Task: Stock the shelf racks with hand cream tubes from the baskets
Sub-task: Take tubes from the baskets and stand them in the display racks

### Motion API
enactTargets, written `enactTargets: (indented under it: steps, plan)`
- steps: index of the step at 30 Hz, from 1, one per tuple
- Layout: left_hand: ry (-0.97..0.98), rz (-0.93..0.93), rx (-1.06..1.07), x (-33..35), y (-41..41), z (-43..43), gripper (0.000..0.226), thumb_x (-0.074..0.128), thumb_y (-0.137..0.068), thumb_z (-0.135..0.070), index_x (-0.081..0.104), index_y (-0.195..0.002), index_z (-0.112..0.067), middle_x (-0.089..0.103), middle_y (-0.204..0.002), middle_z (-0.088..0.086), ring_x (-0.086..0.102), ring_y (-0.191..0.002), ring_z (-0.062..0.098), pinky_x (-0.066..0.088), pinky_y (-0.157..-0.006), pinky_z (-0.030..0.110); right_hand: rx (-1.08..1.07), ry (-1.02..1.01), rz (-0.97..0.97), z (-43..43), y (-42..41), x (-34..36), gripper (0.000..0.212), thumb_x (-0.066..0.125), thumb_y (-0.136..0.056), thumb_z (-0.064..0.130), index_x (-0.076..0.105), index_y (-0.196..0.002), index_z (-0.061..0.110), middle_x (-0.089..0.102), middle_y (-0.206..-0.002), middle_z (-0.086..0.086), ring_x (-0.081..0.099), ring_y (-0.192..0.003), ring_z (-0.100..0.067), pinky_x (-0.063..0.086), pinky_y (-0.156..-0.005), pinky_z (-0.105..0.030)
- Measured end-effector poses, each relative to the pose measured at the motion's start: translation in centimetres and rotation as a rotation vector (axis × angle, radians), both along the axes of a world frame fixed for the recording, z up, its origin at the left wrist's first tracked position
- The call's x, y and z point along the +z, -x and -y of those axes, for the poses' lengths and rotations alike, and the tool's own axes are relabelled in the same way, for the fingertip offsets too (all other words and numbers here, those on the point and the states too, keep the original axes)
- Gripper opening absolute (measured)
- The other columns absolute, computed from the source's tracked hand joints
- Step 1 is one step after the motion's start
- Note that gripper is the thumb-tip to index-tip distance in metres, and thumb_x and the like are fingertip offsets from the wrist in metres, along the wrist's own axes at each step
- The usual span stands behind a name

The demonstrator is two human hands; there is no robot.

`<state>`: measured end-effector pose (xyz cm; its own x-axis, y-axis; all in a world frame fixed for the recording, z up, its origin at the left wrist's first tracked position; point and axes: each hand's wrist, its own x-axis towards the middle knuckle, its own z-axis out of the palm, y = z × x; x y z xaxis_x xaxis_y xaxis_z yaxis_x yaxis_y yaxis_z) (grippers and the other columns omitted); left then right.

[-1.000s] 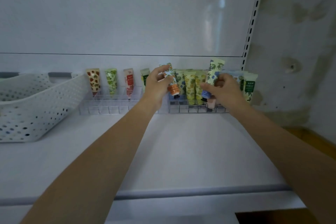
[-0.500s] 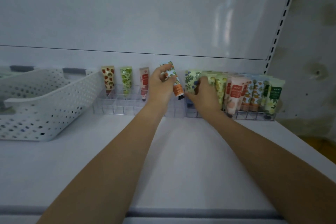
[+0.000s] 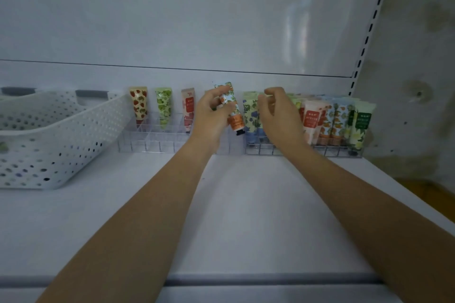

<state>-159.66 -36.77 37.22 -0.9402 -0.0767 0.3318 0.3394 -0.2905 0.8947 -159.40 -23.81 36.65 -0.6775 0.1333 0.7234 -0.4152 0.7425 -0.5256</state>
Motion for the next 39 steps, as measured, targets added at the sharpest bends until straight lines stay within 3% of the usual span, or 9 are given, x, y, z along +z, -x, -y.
enactTargets:
  steps: [3, 5, 9, 12, 16, 19, 23, 32, 39]
  plan:
    - [0.022, -0.024, -0.077, -0.2, -0.4, -0.2, 0.032, 0.054, -0.087, 0.005, 0.059, -0.108, -0.019, 0.057, -0.108, 0.009, 0.061, -0.080, 0.011, 0.055, -0.064, 0.022, 0.292, 0.048, 0.225, -0.7, -1.1, 0.8, 0.041, 0.052, -0.093, 0.036, 0.046, -0.128, 0.017, 0.057, -0.094, 0.013, 0.056, -0.080, 0.002, 0.045, -0.065, -0.015]
    - [0.111, -0.054, -0.107, -0.5, -0.6, -0.7, 0.029, 0.056, -0.088, 0.001, 0.059, -0.108, -0.020, 0.058, -0.103, 0.004, 0.060, -0.081, 0.010, 0.055, -0.064, 0.019, 0.385, 0.052, 0.333, -1.1, -1.5, 0.0, 0.048, 0.060, -0.088, 0.031, 0.043, -0.131, 0.017, 0.059, -0.102, 0.004, 0.061, -0.082, -0.003, 0.050, -0.070, -0.019]
    - [0.243, -0.075, -0.178, -1.3, -0.9, -1.6, 0.027, 0.055, -0.090, -0.002, 0.059, -0.111, -0.018, 0.057, -0.102, 0.006, 0.059, -0.082, 0.014, 0.054, -0.063, 0.015, 0.372, 0.130, 0.295, -2.3, -2.0, -1.9, 0.051, 0.066, -0.085, 0.019, 0.043, -0.130, 0.015, 0.056, -0.094, 0.006, 0.059, -0.075, -0.005, 0.048, -0.063, -0.012]
    - [0.294, -0.108, -0.262, -1.5, -0.9, -2.3, 0.026, 0.052, -0.091, -0.001, 0.061, -0.105, -0.021, 0.060, -0.105, 0.007, 0.060, -0.088, 0.016, 0.054, -0.074, 0.021, 0.303, 0.149, 0.253, -3.7, -2.1, -2.5, 0.052, 0.064, -0.084, 0.014, 0.041, -0.132, 0.017, 0.054, -0.093, 0.010, 0.058, -0.073, 0.000, 0.049, -0.063, -0.017]
    - [0.605, -0.360, -0.103, -2.3, -0.9, -3.6, 0.021, 0.050, -0.091, 0.000, 0.062, -0.096, -0.016, 0.059, -0.105, -0.002, 0.056, -0.099, 0.014, 0.042, -0.084, 0.012, 0.206, 0.306, 0.147, -6.5, -2.2, -1.9, 0.052, 0.063, -0.084, 0.010, 0.042, -0.131, 0.016, 0.051, -0.093, 0.013, 0.053, -0.076, 0.004, 0.044, -0.060, -0.006]
    - [0.969, -0.533, -0.018, -4.1, -0.8, -4.3, 0.024, 0.049, -0.091, -0.001, 0.060, -0.113, -0.005, 0.060, -0.112, 0.005, 0.053, -0.104, 0.017, 0.038, -0.082, 0.005, 0.045, 0.421, 0.005, -8.7, -2.4, -1.6, 0.048, 0.065, -0.081, 0.008, 0.046, -0.126, 0.012, 0.055, -0.099, 0.007, 0.056, -0.079, 0.001, 0.047, -0.074, -0.019]
    - [1.293, -0.647, 0.074, -5.4, -1.5, -5.4, 0.033, 0.048, -0.093, -0.012, 0.053, -0.126, -0.010, 0.057, -0.122, 0.008, 0.047, -0.113, 0.025, 0.039, -0.095, 0.033, -0.118, 0.526, -0.036, -11.2, -2.2, -2.3, 0.046, 0.064, -0.080, 0.006, 0.045, -0.121, 0.007, 0.058, -0.112, -0.005, 0.059, -0.099, -0.019, 0.050, -0.088, -0.039]
    - [1.444, -0.639, 0.090, -5.9, -1.7, -4.5, 0.035, 0.045, -0.092, -0.013, 0.053, -0.126, -0.011, 0.052, -0.133, 0.004, 0.044, -0.121, 0.023, 0.033, -0.102, 0.030, -0.243, 0.478, 0.100, -12.8, -1.1, -4.2, 0.038, 0.064, -0.084, 0.013, 0.048, -0.119, 0.007, 0.063, -0.112, -0.008, 0.060, -0.099, -0.021, 0.043, -0.075, -0.026]
    - [1.452, -0.626, 0.076, -6.0, -1.5, -4.4, 0.035, 0.045, -0.091, -0.013, 0.055, -0.124, -0.012, 0.051, -0.134, 0.002, 0.042, -0.125, 0.021, 0.031, -0.105, 0.030, -0.324, 0.254, 0.261, -12.8, -1.3, -4.9, 0.039, 0.063, -0.086, 0.022, 0.049, -0.117, 0.004, 0.059, -0.116, -0.017, 0.050, -0.111, -0.034, 0.046, -0.089, -0.047]
